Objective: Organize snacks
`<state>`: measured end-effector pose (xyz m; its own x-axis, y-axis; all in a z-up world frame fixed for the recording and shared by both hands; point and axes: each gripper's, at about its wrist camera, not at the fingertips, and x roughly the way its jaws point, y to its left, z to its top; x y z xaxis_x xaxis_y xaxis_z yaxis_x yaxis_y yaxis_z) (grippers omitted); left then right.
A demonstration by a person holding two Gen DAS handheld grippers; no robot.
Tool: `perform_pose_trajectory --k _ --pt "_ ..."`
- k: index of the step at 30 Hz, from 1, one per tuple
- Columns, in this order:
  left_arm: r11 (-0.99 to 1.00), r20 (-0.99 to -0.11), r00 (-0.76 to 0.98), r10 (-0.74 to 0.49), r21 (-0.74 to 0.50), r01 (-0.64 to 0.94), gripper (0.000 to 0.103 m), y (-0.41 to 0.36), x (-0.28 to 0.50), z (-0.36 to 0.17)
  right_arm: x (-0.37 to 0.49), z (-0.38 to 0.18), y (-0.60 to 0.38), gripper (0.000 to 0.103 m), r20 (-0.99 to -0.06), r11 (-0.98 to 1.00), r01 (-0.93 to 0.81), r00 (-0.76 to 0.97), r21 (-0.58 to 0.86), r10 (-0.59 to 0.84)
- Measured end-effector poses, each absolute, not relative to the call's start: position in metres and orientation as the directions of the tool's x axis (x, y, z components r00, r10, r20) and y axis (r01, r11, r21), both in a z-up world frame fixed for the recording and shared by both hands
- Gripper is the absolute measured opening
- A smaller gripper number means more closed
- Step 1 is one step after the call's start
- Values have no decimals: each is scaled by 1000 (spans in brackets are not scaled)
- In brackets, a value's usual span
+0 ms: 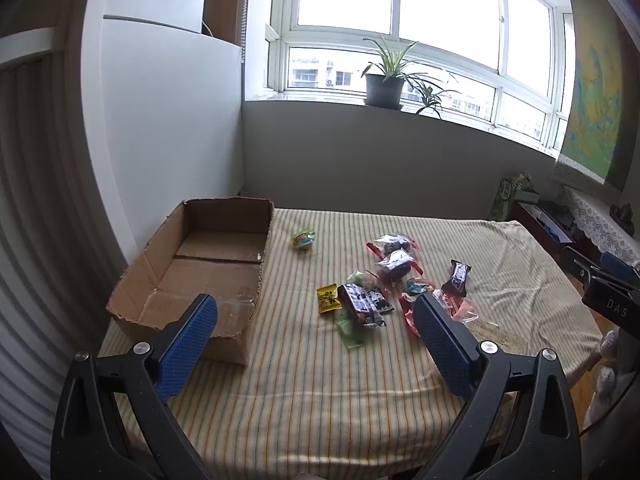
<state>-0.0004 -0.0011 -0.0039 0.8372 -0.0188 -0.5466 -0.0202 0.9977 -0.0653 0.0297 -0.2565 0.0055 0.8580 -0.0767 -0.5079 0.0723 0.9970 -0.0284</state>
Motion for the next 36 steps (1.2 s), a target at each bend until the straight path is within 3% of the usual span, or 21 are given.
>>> perform_pose_trajectory --k 36 --pt "998 -545 838 -19 -56 -14 98 -5 -2 -3 28 3 -252 103 -524 998 62 849 -20 -63"
